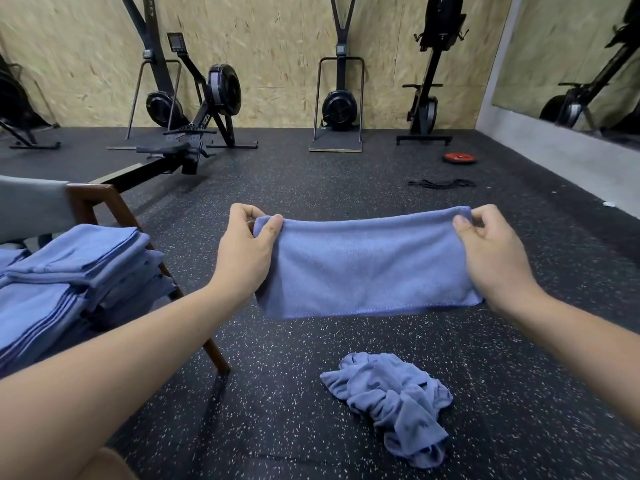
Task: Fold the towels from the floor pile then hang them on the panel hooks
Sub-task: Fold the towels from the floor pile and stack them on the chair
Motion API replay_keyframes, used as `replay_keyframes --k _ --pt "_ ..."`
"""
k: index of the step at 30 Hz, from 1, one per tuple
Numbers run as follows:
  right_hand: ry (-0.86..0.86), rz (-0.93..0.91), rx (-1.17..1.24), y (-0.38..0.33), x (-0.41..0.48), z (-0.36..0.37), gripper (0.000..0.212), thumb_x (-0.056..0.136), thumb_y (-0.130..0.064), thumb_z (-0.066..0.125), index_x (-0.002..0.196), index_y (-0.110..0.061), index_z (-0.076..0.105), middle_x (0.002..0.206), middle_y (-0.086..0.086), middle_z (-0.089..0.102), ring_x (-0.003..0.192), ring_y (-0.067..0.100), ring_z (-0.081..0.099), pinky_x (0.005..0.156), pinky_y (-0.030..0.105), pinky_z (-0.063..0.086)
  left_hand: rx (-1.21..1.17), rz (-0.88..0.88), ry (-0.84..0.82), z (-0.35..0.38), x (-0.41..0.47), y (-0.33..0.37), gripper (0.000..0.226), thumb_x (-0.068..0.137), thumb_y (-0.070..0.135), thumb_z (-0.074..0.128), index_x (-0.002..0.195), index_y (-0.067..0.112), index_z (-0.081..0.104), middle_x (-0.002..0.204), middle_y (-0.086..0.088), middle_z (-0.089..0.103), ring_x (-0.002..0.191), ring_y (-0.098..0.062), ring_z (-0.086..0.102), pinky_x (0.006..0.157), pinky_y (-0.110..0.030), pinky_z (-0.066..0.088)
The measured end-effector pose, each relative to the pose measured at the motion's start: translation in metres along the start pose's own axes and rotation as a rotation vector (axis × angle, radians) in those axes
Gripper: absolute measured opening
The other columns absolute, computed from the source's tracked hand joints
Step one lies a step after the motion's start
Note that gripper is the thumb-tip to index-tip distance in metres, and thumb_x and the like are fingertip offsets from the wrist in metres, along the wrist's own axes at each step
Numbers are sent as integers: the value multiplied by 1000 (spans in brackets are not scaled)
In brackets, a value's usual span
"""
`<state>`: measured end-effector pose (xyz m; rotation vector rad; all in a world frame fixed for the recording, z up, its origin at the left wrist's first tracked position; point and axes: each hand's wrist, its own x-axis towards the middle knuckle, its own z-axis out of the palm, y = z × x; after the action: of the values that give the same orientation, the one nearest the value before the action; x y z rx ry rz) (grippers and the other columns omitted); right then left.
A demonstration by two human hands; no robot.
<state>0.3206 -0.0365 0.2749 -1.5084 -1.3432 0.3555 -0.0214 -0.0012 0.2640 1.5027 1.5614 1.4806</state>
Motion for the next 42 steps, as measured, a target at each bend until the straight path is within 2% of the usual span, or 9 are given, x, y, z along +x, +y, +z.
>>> replay_keyframes --k 4,8,18,21,26,32,34,37,42 --pt "-42 21 21 -5 -5 8 20 104 -38 63 95 -21 63 88 -1 71 85 19 62 79 42 49 -5 -46 -66 12 -12 8 28 95 50 72 104 31 53 100 6 70 96 -15 66 79 -40 53" --pt "-162 21 75 -19 -24 26 21 99 -32 69 87 -16 64 67 -11 61 65 8 51 67 36 42 -27 -20 -201 30 -31 17 29 90 47 78 105 35 57 99 8 73 92 -14 69 85 -42 58" --pt "-394 30 222 -50 -56 50 23 105 -29 67 95 -9 60 65 12 66 52 20 62 50 38 55 -59 107 -423 51 -64 46 21 96 33 77 105 33 58 87 0 73 68 -10 64 58 -32 54" --pt "-455 122 424 -57 -57 48 28 111 -30 57 101 -4 60 73 12 66 61 28 67 58 45 61 -37 130 -406 50 -63 49 23 93 42 79 105 36 60 89 6 73 77 -10 69 69 -34 57" --pt "-626 38 438 -57 -61 40 26 116 -25 45 123 -8 64 100 22 70 89 34 75 74 51 63 7 206 -415 42 -59 50 52 80 38 93 119 32 59 98 19 72 87 2 67 78 -13 49" --pt "-396 -231 141 -44 -41 29 11 101 -25 72 110 -31 72 102 -9 72 94 9 69 83 28 53 -85 176 -561 22 -37 50 63 91 10 83 137 40 52 101 -3 71 90 -15 66 95 -42 56" --pt "-417 -223 51 -39 -31 25 47 86 -36 88 126 -38 63 121 -15 67 111 2 64 94 25 48 -167 128 -642 14 -35 52 64 92 7 82 139 39 54 109 -12 72 95 -19 65 97 -49 56" --pt "-717 -94 52 -32 -26 20 91 70 -46 98 147 -42 49 136 -16 67 127 1 62 110 33 47 -251 80 -722 7 -34 53 62 93 3 80 141 33 56 104 -6 71 98 -24 64 95 -51 55" --pt "-883 35 171 -30 -26 13 34 83 -7 90 111 -17 74 103 8 81 89 18 73 79 34 56 -226 49 -757 -3 -31 52 61 95 -2 74 141 35 57 107 -10 67 103 -23 66 100 -52 55"
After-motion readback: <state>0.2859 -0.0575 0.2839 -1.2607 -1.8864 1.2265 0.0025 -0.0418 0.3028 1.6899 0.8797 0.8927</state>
